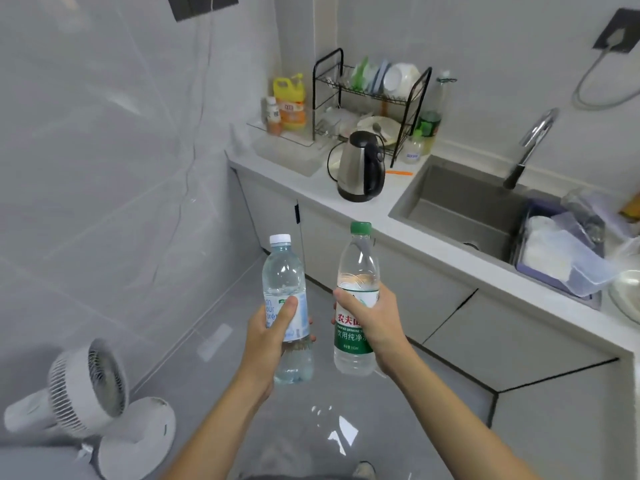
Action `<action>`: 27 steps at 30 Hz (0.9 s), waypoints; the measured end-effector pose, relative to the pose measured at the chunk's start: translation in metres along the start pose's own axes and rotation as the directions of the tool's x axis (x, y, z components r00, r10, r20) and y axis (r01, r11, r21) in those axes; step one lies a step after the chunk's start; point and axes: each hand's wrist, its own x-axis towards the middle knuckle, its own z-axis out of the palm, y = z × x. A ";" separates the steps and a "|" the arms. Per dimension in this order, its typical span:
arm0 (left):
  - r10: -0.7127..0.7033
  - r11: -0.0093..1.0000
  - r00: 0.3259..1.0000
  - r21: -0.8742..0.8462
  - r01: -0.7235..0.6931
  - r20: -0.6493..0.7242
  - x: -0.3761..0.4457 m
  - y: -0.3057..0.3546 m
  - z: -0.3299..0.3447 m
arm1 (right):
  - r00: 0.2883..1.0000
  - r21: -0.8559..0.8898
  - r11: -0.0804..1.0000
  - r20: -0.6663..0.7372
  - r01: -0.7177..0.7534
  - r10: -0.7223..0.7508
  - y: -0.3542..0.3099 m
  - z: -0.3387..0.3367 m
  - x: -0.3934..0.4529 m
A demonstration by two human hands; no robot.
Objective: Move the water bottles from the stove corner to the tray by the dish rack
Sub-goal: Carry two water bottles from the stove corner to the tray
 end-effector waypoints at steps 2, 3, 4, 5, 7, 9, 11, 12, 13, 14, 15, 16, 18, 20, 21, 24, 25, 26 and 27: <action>0.020 1.000 1.000 -0.008 -0.020 -0.019 0.032 0.013 -0.002 | 1.000 -0.029 1.000 0.027 -0.012 0.013 -0.007 0.015 0.034; 0.021 1.000 1.000 -0.003 -0.021 -0.023 0.050 0.018 -0.004 | 0.999 -0.042 0.999 0.037 -0.014 0.016 -0.009 0.022 0.052; 0.025 1.000 0.999 0.001 -0.025 -0.025 0.069 0.022 -0.007 | 0.999 -0.054 0.998 0.042 -0.017 0.019 -0.011 0.031 0.070; 0.034 0.999 0.999 -0.001 -0.034 -0.027 0.089 0.028 -0.010 | 0.999 -0.065 0.998 0.043 -0.019 0.022 -0.014 0.039 0.089; 0.047 0.999 0.999 -0.016 -0.048 -0.024 0.132 0.040 -0.017 | 0.999 -0.079 0.997 0.048 -0.020 0.024 -0.021 0.059 0.127; 0.051 0.998 0.999 -0.039 -0.051 -0.004 0.179 0.055 -0.026 | 0.999 -0.084 0.996 0.038 -0.004 0.007 -0.030 0.081 0.167; 0.043 0.999 0.999 -0.027 -0.043 0.029 0.225 0.074 -0.033 | 1.000 -0.096 0.995 0.007 0.009 -0.009 -0.041 0.103 0.206; 0.048 0.999 0.998 -0.015 -0.048 0.044 0.246 0.084 -0.036 | 1.000 -0.101 0.995 -0.005 0.007 -0.008 -0.046 0.113 0.223; 0.059 0.998 0.997 -0.022 -0.057 0.055 0.265 0.095 -0.039 | 1.000 -0.097 0.995 -0.016 0.011 -0.013 -0.053 0.124 0.239; 0.068 0.997 0.995 -0.042 -0.065 0.067 0.285 0.108 -0.042 | 0.999 -0.083 0.996 -0.023 0.019 -0.021 -0.062 0.134 0.255; 0.072 0.996 0.994 -0.058 -0.068 0.084 0.303 0.121 -0.043 | 0.999 -0.072 0.997 -0.032 0.027 -0.029 -0.071 0.144 0.270; 0.076 0.996 0.992 -0.058 -0.070 0.105 0.321 0.132 -0.045 | 0.998 -0.065 0.997 -0.044 0.033 -0.036 -0.079 0.153 0.285; 0.078 0.996 0.986 -0.053 -0.071 0.147 0.354 0.151 -0.049 | 0.997 -0.053 0.998 -0.057 0.046 -0.049 -0.091 0.170 0.312; 0.079 0.996 0.984 -0.061 -0.070 0.158 0.381 0.165 -0.050 | 0.996 -0.045 0.998 -0.072 0.054 -0.057 -0.100 0.182 0.338; 0.083 0.995 0.983 -0.065 -0.074 0.161 0.394 0.172 -0.050 | 0.995 -0.041 0.998 -0.079 0.054 -0.057 -0.103 0.188 0.351; 0.082 0.996 0.980 -0.039 -0.076 0.182 0.435 0.185 -0.048 | 0.994 -0.033 0.998 -0.093 0.057 -0.059 -0.113 0.201 0.390; 0.075 0.997 0.980 -0.028 -0.071 0.186 0.450 0.189 -0.047 | 0.993 -0.030 0.998 -0.093 0.064 -0.066 -0.116 0.203 0.404; 0.064 0.998 0.979 -0.016 -0.063 0.191 0.465 0.191 -0.046 | 0.993 -0.023 0.997 -0.093 0.068 -0.070 -0.119 0.205 0.418; 0.054 0.998 0.979 0.000 -0.055 0.198 0.480 0.193 -0.043 | 0.993 -0.013 0.997 -0.090 0.070 -0.071 -0.121 0.207 0.433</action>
